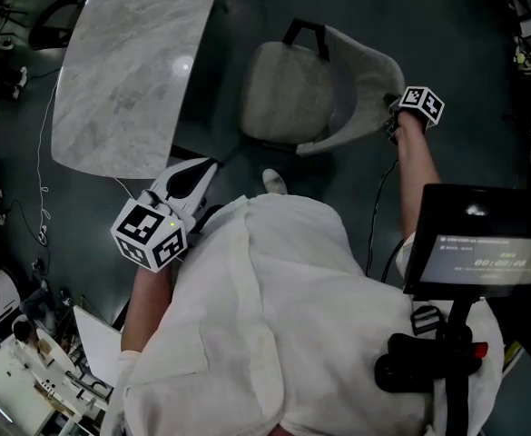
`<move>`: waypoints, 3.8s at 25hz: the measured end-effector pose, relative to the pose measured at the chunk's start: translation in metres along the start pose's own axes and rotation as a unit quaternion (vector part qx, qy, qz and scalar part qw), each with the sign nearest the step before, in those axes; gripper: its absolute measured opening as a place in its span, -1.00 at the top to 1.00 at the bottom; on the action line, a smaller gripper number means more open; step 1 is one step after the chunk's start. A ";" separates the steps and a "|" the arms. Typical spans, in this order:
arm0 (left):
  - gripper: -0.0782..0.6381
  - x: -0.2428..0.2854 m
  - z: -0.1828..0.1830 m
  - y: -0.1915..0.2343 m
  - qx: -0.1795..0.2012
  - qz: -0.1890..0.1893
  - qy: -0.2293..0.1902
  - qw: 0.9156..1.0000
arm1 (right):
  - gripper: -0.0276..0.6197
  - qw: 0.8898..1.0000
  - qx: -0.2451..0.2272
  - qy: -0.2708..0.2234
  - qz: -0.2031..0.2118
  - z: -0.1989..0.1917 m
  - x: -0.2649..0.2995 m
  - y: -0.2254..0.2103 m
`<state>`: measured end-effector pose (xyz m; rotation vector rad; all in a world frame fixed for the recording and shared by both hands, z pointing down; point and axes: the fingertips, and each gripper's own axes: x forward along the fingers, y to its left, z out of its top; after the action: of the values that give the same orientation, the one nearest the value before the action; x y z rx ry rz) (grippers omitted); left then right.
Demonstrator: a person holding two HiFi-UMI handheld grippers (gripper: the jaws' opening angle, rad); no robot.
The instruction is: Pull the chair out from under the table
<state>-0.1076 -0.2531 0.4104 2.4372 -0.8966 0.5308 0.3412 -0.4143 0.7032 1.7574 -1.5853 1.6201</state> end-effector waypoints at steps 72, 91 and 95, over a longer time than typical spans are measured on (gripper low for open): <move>0.76 -0.093 -0.088 -0.104 0.041 -0.106 -0.026 0.993 | 0.89 0.965 -0.247 -0.050 0.072 -0.245 -0.212 0.109; 0.76 -0.094 -0.149 -0.216 0.038 -0.122 0.009 0.992 | 0.90 0.894 -0.388 -0.040 0.222 -0.397 -0.336 0.177; 0.76 -0.077 -0.146 -0.263 0.039 -0.127 0.000 0.991 | 0.90 0.879 -0.408 -0.035 0.245 -0.406 -0.362 0.158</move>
<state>-0.0105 0.0415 0.4088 2.5714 -0.5629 0.4801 0.0787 0.0300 0.4693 1.0086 -2.3983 0.7800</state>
